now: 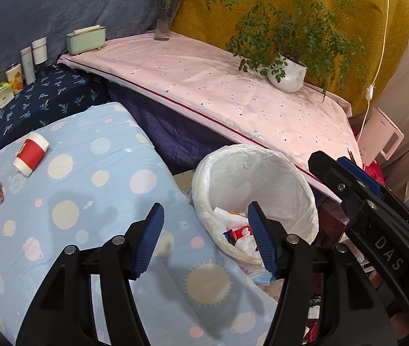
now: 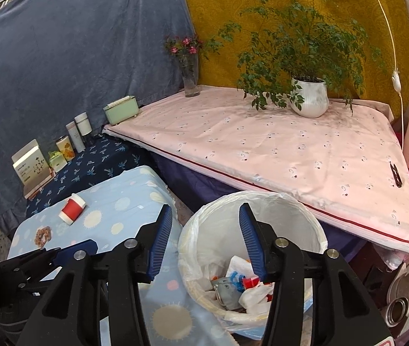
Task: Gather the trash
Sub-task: 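Move both tools back to the brown scrunchie and red-white cup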
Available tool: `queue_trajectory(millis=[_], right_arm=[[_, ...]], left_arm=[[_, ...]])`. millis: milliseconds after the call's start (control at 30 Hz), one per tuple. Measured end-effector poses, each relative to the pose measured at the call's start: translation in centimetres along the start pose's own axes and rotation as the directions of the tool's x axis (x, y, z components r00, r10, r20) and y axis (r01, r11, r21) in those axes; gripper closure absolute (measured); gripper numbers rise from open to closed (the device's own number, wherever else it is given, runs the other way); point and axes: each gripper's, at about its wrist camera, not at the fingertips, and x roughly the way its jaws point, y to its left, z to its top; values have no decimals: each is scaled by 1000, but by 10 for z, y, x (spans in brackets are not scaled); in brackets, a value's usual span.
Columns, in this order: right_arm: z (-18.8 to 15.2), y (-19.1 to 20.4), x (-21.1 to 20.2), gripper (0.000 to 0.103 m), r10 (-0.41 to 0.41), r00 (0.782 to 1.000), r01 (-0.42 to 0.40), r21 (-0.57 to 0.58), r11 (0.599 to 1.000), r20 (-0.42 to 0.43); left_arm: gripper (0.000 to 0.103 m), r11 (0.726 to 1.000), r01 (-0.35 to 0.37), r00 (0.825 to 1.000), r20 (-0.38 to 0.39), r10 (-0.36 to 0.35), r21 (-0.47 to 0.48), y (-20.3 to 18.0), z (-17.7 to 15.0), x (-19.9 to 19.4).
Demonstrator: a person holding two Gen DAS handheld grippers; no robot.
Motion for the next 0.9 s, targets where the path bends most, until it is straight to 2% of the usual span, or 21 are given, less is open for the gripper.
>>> queue_trajectory(millis=[467,633,733,900], right_arm=[[-4,55,6,55,54,998,-55,-67,996,-19],[-6,80,11,47,85,996,-87,-89,992,-27],[-9,98,16,46,104,994,-107,-101,989,-38],[-17,130,27,43,134,988,-143,-136,980,-71]], left_arm=[[46,993,-59,998,18,61,-101,65,-7,-18],[45,986,-95,995,24,99,-139,97,-11,-26],[39,976,-121,991,26,128,-179,120,-15,-31],[34,955,-171,983,29,183,-241,162,-23,-38]])
